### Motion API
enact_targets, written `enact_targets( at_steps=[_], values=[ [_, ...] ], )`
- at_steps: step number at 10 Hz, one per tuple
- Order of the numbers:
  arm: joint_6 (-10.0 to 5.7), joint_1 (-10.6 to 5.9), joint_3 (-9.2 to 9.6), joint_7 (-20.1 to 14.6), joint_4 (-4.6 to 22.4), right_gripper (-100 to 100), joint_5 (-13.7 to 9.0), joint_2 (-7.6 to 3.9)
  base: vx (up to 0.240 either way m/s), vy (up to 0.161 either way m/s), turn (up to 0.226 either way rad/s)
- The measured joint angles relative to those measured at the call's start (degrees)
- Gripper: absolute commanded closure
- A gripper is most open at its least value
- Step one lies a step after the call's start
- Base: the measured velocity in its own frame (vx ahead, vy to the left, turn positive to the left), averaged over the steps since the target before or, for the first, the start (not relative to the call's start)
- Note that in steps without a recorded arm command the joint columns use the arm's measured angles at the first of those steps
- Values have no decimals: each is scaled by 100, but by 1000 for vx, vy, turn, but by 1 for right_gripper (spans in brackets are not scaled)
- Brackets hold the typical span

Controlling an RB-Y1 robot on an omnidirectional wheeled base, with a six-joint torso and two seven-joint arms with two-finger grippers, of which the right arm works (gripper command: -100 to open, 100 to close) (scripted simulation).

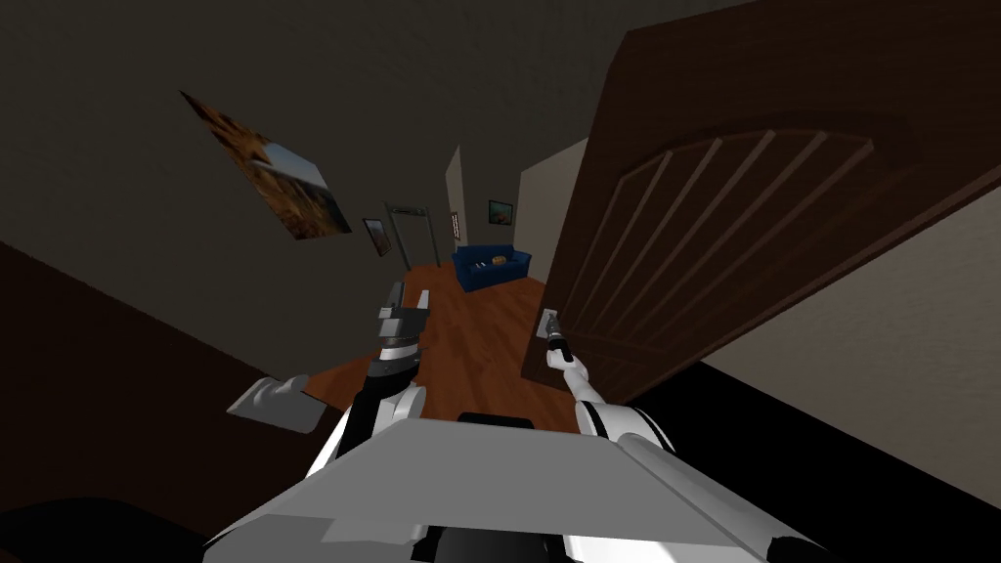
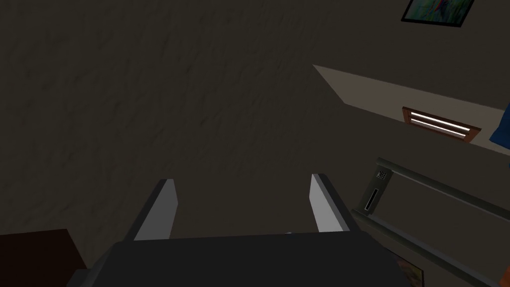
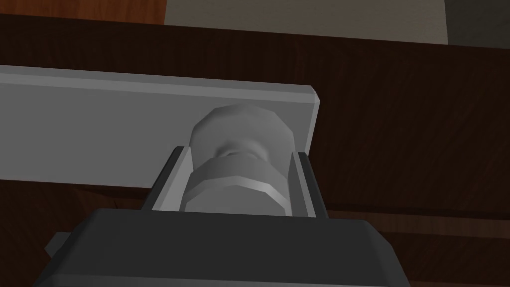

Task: Push the door open

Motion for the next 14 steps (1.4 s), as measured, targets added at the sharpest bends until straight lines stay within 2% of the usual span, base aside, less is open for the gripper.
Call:
enact_targets(
  at_steps=[2, 4, 5, 6, 7, 10, 12, 14],
  values=[
    [15, 16, -78, 13, 23, 100, -36, -79, 164, 115, -70],
    [130, 115, -193, 74, -165, 100, -79, -109, 85, 57, -31],
    [46, -4, -207, 58, 28, 100, -89, -156, 114, 73, -31],
    [-3, 0, -258, 76, 76, 100, -107, -166, 160, 91, -59],
    [48, 68, -306, 110, -2, 100, -125, -167, 109, 54, -40],
    [-130, -123, -414, 102, 445, 100, -176, -302, 150, 84, -53],
    [-58, -13, -491, 137, 214, 100, -203, -325, 127, 70, -44],
    [-106, -44, -527, 134, 303, 100, -220, -375, 97, 40, -38]
  ],
)
